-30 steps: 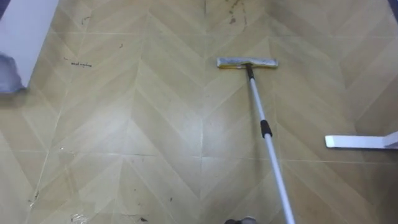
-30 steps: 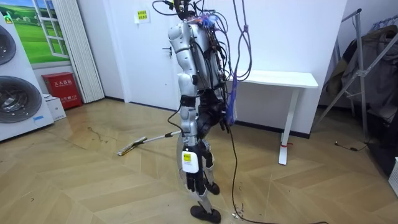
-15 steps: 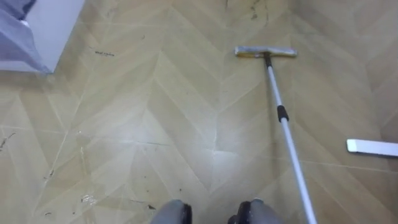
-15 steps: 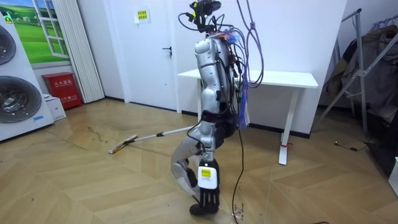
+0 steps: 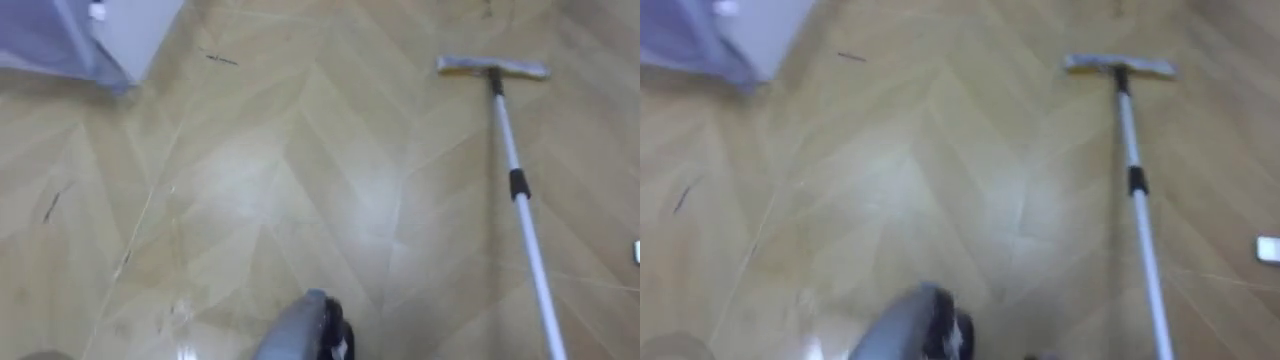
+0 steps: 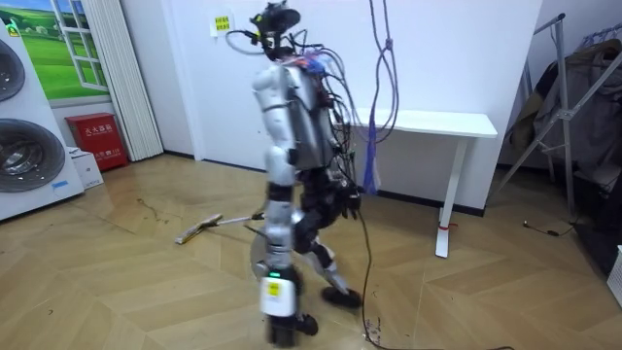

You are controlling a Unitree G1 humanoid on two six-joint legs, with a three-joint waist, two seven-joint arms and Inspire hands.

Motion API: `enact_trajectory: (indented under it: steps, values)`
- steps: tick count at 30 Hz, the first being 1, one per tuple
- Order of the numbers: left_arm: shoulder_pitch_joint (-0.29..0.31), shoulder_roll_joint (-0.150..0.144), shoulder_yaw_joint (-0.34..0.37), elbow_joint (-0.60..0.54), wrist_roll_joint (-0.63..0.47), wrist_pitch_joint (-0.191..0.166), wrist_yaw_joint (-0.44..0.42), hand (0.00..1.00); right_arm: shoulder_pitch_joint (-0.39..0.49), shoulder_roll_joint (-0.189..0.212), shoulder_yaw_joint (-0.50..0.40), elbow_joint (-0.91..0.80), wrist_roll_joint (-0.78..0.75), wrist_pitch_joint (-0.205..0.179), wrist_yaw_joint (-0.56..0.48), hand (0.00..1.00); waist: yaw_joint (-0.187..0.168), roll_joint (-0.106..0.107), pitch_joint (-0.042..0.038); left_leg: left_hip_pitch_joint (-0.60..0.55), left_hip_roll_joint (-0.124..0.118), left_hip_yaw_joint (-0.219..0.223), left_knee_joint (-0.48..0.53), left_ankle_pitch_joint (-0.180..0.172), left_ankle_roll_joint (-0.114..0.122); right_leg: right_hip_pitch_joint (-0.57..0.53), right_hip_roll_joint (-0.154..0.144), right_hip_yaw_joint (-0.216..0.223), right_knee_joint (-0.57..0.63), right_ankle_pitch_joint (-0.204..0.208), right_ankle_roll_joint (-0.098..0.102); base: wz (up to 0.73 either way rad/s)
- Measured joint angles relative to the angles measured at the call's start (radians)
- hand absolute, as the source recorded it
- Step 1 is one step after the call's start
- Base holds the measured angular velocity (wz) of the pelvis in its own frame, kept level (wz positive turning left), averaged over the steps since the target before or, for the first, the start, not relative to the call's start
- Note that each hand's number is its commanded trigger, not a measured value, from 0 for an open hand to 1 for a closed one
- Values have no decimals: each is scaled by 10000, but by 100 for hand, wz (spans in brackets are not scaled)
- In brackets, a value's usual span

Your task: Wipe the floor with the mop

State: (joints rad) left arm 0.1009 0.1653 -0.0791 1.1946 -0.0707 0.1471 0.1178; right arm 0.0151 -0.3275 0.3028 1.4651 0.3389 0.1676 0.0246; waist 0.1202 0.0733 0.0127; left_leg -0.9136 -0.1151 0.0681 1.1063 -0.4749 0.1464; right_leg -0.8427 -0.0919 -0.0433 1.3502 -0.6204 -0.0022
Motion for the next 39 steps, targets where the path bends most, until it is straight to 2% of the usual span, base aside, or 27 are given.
enact_trajectory:
  steps: [1, 2, 5, 6, 7, 8, 9, 10, 11, 12, 13, 15, 16, 17, 19, 21, 23, 25, 26, 27, 28, 30, 33, 34, 36, 37, 39]
  values:
    - [3, 12, 7, -125, -165, -54, 223, 0, 160, 262, 125, -131, 30, 64, -115, 100, -284, 22, 0, 349, -329, -189, -618, 144, 51, -474, 59, -108, -725, 178, 40, -71]
    - [12, 9, -5, -217, -157, -61, 318, 0, 219, 379, 195, -195, 58, 94, -194, 100, -401, 66, -11, 526, -430, -255, -939, 230, 35, -654, 91, -190, -1222, 330, 51, -61]
    - [11, -59, -40, -336, -152, -62, 660, 0, 132, 921, 235, -317, -201, 478, -571, 100, -827, 150, -37, 1526, -715, -721, -2187, 378, -97, -773, 656, -531, -3631, 1428, -408, -37]
    - [19, -129, -31, -328, -153, 25, 716, 0, -181, 981, 75, -289, -458, 786, -647, 100, -914, 128, -15, 1910, -894, -1038, -2439, 286, -382, -574, 892, -703, -4339, 1926, -577, -18]
    - [22, -147, -38, -317, -175, 68, 745, 0, -633, 960, -150, -214, -791, 1048, -773, 100, -897, -43, 32, 2143, -1098, -1226, -2393, 101, -1190, -289, 965, -650, -4761, 2301, -885, -10]
    - [22, -147, -43, -316, -221, 77, 768, 0, -951, 896, -255, -161, -963, 1139, -843, 100, -900, -134, 50, 2109, -1166, -1195, -2199, 96, -1598, -223, 887, -536, -4737, 2439, -961, -10]
    - [39, -142, -66, -324, -501, 73, 784, 0, -1731, 657, -444, 0, -1251, 1225, -980, 100, -766, -352, 158, 1876, -967, -491, -1362, 191, -1935, -143, 406, -804, -4375, 2549, -996, -29]
    - [120, -117, -93, -339, -637, 68, 899, 0, -2532, 353, -545, 17, -1491, 1219, -1048, 100, -427, -342, 160, 1325, -399, -41, 60, 336, -1657, -130, 191, -1238, -3881, 2201, -1124, -41]
    - [123, -54, -136, -353, -738, 65, 977, 0, -2940, 236, -541, 16, -1492, 1140, -1089, 100, -271, -380, 182, 996, -118, -46, 664, 380, -1539, -127, 196, -1333, -3647, 1988, -1145, -31]
    - [114, 171, -254, -467, -764, 37, 1062, 0, -3675, 82, -541, -48, -1458, 940, -1092, 100, -10, -521, 258, 421, 468, -108, 1399, 378, -1492, -120, 163, -1369, -3114, 1553, -1072, 14]
    - [116, 400, -474, -691, -782, 5, 1151, 0, -4182, -11, -544, -80, -1208, 709, -1062, 100, 223, -844, 346, -173, 902, -324, 1523, 376, -1494, -99, 64, -1371, -2703, 1144, -1006, 35]
    - [115, 476, -636, -760, -777, -33, 1130, 0, -4606, -275, -554, -333, -638, 418, -955, 100, 453, -895, 344, -1011, 1397, -747, 681, 420, -1596, 152, 195, -1268, -2477, 742, -798, 78]
    - [117, 492, -639, -759, -722, -32, 1031, 0, -4598, -352, -697, -436, -336, 194, -958, 100, 525, -928, 318, -1401, 1451, -874, -81, 909, -1450, 366, 251, -928, -2332, 382, -527, 116]
    - [117, 481, -641, -753, -691, -20, 963, 0, -4563, -453, -804, -430, -168, 154, -953, 100, 513, -952, 310, -1467, 1459, -777, -137, 1269, -1112, 476, 213, -787, -2235, 192, -342, 143]
    - [201, 391, -893, -998, -424, 141, 670, 0, -4101, -377, -1023, -371, 963, 119, -774, 100, 585, -839, 197, -962, 1523, 101, -429, 1111, -588, 1179, 172, -523, -2556, 184, 71, 124]
    - [316, 328, -880, -1242, 73, 286, 427, 0, -3533, -260, -1056, -228, 1880, -5, -478, 100, 623, -816, 211, -386, 1351, 344, -570, 1135, -534, 1663, -27, -381, -3039, 295, 284, 62]
    - [322, 225, -791, -1237, 520, 283, 211, 0, -2634, -351, -1005, 226, 2080, -147, -324, 100, 620, -704, 156, 308, 1115, 658, -866, 1019, -331, 2053, -133, -63, -2975, 578, 521, 31]
    - [297, 89, -715, -1287, 633, 176, 41, 0, -1146, -468, -750, 243, 1581, -137, -770, 100, 492, -180, 27, 771, 1025, 727, -1099, 844, -61, 1902, -107, 185, -2237, 1653, 598, -5]
    - [298, 75, -716, -1319, 629, 136, 16, 0, -792, -468, -661, 236, 1573, -119, -907, 100, 451, -67, 20, 855, 1028, 703, -1164, 822, -28, 1745, -97, 224, -1916, 2074, 600, -31]
    - [301, 78, -709, -1315, 597, 53, -10, 0, -159, -368, -560, 148, 1574, 28, -1142, 100, 401, 84, -34, 1062, 1026, 603, -1337, 683, -43, 1197, -31, 427, -1164, 3105, 595, -60]
    - [309, 77, -710, -1301, 531, 18, 1, 0, 295, -211, -485, 44, 1530, 134, -1267, 100, 374, 269, -124, 1202, 1015, 115, -1578, 267, -225, 549, 211, 537, -752, 3241, 510, -82]
    - [308, 49, -613, -1139, 360, -54, 54, 0, 393, 88, -469, 35, 1131, 134, -1396, 100, 280, 312, -44, 1366, 1005, -178, -1672, -88, -454, -466, 372, 433, -1210, 2671, 458, -109]
    - [426, -113, -618, -971, 178, 71, 91, 0, 299, 662, -468, -43, 465, 321, -1464, 100, -50, 325, 17, 1986, 936, -591, -1682, -509, -810, -611, 508, 107, -4209, 2624, 298, -85]
    - [473, -156, -595, -956, 57, 195, 96, 0, 238, 761, -539, -171, 201, 562, -1412, 100, -197, 268, 66, 2190, 848, -761, -1455, -792, -1001, -386, 401, -74, -4204, 2695, -57, -39]
    - [468, -191, -604, -956, -67, 237, 94, 0, -99, 745, -692, -141, -11, 886, -1403, 100, -224, 308, 50, 2408, 893, -709, -933, -958, -1229, -132, 80, -566, -3661, 2274, -444, 13]
    - [468, -153, -621, -965, -214, 237, 101, 0, -648, 628, -845, 79, -175, 1062, -1405, 100, -215, 243, 74, 2320, 942, -658, -375, -875, -1375, -59, -124, -816, -3307, 1959, -597, 27]
    - [511, -26, -800, -1071, -584, 303, 220, 0, -1775, 272, -882, 282, -318, 1281, -1423, 100, -49, -12, 148, 2105, 1078, -560, 337, -656, -1707, -69, -122, -842, -2865, 1597, -727, 21]
